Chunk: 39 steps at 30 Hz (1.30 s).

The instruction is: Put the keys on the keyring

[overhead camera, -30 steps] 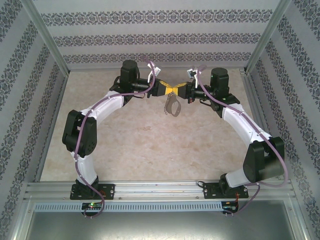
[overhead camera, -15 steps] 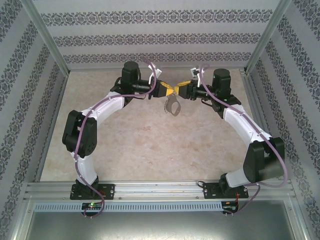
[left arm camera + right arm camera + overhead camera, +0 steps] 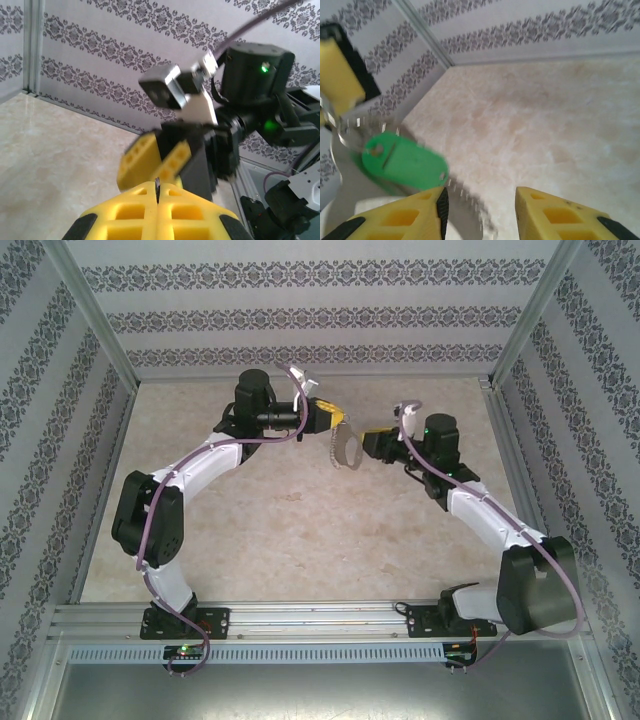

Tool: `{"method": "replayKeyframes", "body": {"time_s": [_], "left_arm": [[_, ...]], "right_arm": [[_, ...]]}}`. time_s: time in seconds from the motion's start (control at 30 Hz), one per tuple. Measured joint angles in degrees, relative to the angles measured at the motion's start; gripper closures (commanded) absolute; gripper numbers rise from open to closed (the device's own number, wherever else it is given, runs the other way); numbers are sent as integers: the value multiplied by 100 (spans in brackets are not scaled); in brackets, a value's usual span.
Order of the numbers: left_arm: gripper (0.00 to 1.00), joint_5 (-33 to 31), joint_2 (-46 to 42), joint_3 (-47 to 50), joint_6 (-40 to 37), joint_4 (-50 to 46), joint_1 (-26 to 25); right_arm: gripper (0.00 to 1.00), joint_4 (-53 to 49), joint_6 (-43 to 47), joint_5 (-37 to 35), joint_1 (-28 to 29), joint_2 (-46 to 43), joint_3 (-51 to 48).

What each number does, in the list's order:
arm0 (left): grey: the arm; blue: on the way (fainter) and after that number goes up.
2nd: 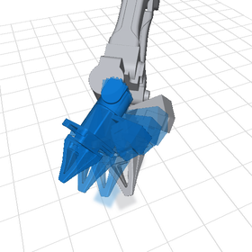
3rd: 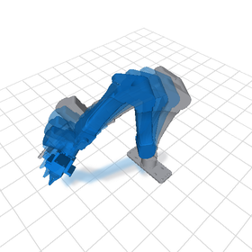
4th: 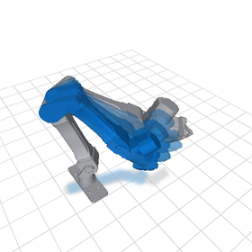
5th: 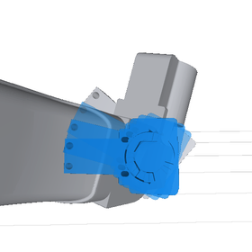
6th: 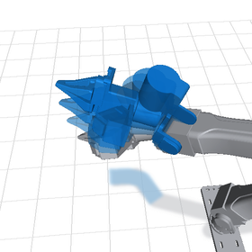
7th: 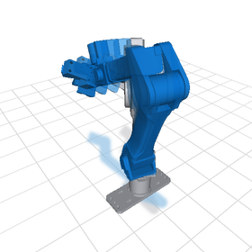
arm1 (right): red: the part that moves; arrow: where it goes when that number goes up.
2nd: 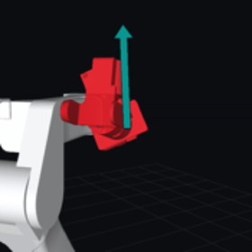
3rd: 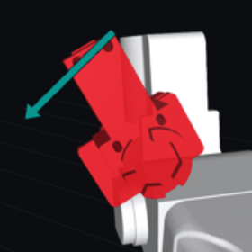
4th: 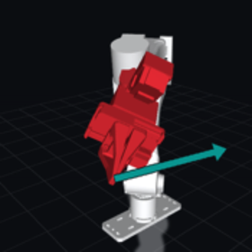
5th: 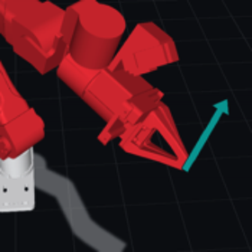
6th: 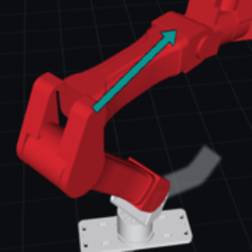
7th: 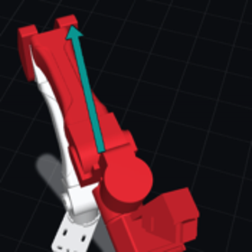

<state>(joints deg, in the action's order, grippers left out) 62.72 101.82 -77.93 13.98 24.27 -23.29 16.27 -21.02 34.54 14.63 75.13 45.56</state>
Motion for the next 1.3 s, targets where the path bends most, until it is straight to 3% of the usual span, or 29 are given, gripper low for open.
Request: {"method": "replayKeyframes", "body": {"time_s": [0.23, 0.6, 1.13, 1.3], "left_arm": [[100, -138, 0, 46, 105, 240, 0], [100, -127, 0, 162, 363, 619, 0], [100, 22, 2, 188, 890, 1314, 0], [100, 20, 7, 205, 905, 1386, 0]], "right_arm": [[61, 31, 22, -339, 920, -232, -85], [61, 140, 13, -649, 319, -577, -304], [64, 549, -79, -1161, 330, -68, 236], [67, 627, -109, -1147, 627, 155, 459]]}}
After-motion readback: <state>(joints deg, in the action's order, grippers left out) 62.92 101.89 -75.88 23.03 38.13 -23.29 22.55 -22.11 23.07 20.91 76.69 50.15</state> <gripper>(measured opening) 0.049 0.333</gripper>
